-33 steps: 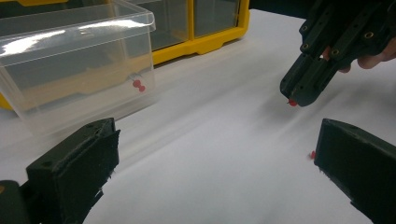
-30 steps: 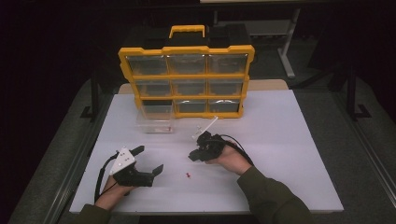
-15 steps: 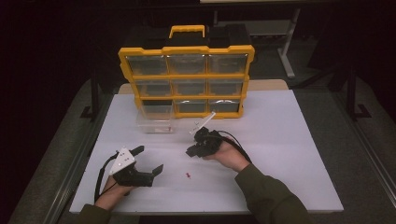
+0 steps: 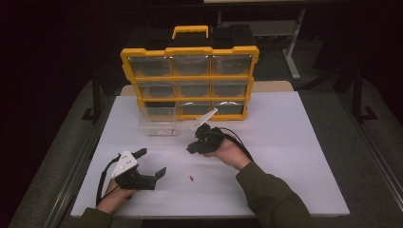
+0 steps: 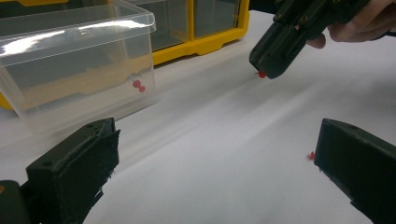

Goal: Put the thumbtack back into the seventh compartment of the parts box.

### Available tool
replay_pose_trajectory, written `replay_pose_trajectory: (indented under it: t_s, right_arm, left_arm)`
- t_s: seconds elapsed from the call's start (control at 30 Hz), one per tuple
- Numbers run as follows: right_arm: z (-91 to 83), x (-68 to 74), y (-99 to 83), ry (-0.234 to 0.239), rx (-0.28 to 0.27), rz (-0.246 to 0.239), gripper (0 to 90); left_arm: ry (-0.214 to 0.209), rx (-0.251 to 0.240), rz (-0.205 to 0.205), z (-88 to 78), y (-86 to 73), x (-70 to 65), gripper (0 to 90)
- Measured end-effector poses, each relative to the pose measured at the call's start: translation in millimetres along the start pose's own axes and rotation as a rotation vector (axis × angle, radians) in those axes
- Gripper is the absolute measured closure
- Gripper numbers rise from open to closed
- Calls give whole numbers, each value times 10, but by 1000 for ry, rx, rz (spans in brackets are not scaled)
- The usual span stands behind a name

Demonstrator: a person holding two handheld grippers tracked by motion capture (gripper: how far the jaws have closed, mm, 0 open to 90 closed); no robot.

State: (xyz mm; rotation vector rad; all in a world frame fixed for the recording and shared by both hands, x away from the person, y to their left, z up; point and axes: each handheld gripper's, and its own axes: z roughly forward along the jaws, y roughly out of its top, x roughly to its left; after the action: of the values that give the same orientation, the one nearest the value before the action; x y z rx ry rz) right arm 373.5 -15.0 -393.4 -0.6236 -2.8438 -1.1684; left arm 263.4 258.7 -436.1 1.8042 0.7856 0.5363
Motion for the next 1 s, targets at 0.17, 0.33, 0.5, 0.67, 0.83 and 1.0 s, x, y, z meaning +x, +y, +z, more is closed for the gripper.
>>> replay_pose_trajectory:
  t_s: [0.17,0.33,0.5,0.67,0.83,1.0]
  right_arm:
    - [-24,-27,80,-9,-5,-2,816]
    - [-38,-65,158,-16,-17,-20,816]
    - [-61,-87,237,-25,-20,-6,815]
    - [-68,-134,306,-38,-28,-11,816]
    - [-60,-151,370,-36,-34,6,815]
    - [-58,-177,450,-49,-34,-1,816]
  left_arm:
    - [-2,-15,-10,12,-3,-8,0]
    - [-1,0,6,1,-1,4,0]
    - [-4,-6,5,7,-3,3,0]
    - [-2,-5,-2,5,-2,0,0]
    - [-1,8,10,-2,2,6,0]
    - [-1,8,5,-2,3,5,0]
